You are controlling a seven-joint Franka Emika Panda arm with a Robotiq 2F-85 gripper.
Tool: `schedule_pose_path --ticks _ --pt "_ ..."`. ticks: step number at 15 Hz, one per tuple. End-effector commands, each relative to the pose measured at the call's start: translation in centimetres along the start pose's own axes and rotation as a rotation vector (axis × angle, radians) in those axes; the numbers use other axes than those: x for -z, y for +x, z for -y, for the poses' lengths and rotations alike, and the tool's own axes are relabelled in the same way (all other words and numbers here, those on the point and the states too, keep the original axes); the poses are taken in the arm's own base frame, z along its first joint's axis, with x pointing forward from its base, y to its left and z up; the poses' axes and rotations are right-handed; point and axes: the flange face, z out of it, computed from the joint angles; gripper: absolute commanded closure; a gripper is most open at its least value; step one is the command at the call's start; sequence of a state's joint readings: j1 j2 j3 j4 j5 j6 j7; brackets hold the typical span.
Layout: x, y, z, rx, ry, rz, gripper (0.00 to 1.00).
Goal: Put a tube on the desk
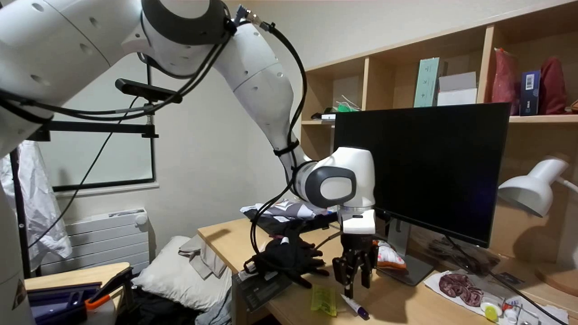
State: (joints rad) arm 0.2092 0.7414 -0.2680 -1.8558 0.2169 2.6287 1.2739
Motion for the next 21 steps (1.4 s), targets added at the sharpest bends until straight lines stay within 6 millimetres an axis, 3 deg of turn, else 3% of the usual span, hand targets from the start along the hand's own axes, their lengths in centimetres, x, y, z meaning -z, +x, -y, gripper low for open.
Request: schedule_pose_path --ticks 1,2,6,11,15,18,21 --pt "3.9 0.0 -2.4 0.054 0.048 0.007 0.05" --pt "5.0 0.1 -3.4 0.057 0.053 0.013 0.00" --pt "8.8 2.2 -8.0 0.127 0.043 0.032 0.00" --pt "10.8 9.4 -14.9 0.323 -0.099 0.070 0.00" --pt "12.4 15.4 -19.2 0.480 -0.224 0.136 0.00" --pt "13.1 18.7 -21.3 0.613 -0.273 0.147 0.00" --pt "12.8 19.2 -21.3 0.542 -0.240 0.138 0.00"
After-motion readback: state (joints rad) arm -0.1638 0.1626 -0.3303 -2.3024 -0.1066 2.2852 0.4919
